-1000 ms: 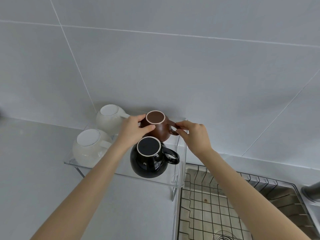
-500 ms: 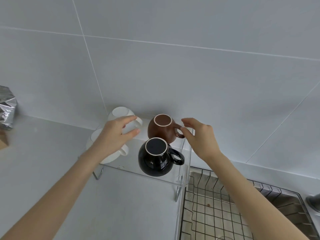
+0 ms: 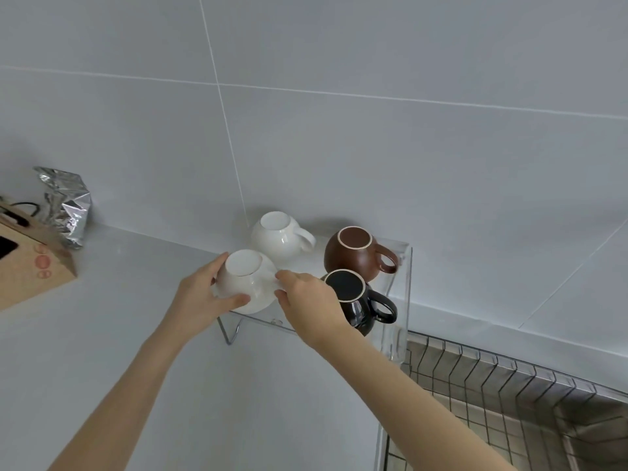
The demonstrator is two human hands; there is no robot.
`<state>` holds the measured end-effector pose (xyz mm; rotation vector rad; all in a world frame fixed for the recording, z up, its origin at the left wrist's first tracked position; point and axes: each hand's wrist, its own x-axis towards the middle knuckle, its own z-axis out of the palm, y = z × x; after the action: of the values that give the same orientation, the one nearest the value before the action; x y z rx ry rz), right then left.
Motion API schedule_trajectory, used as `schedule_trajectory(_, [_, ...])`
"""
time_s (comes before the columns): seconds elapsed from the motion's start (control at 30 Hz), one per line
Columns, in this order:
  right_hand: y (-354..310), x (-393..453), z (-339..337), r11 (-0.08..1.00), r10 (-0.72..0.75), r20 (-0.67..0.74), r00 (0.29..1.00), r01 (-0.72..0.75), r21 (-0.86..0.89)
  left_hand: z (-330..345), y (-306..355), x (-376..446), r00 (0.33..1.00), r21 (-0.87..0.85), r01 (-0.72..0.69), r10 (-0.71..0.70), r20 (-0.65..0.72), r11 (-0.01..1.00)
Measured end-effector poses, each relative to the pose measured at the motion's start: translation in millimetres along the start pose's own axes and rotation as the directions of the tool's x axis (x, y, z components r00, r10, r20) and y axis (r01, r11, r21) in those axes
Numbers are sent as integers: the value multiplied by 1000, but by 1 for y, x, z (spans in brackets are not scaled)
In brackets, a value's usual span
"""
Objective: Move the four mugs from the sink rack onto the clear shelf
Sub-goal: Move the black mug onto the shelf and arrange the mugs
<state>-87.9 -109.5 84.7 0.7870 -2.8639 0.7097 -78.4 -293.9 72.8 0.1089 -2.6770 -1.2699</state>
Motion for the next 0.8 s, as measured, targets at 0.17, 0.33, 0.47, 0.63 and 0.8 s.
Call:
schedule_trajectory(0.17, [-1, 13, 6, 975, -16, 29, 999, 22, -222, -1, -2, 1, 1000, -49, 13, -12, 27, 999])
schedule_trajectory(0.33, [3, 13, 8, 962, -47, 10, 999, 48, -267, 0, 2, 0, 999, -49, 21, -19, 37, 999])
schedule_trajectory(0.47, [6, 12, 7, 960, -53, 4, 999, 52, -276, 2, 4, -1, 999, -55, 10, -8, 40, 998])
schedule_trajectory(0.63, [6, 11, 8, 957, -56, 2, 998, 54, -284, 1, 5, -1, 998, -48, 9, -7, 55, 999])
schedule_trajectory(0.8, [6, 12, 9, 955, -65, -5, 998, 61, -290, 1, 4, 0, 999, -47, 16, -14, 53, 999])
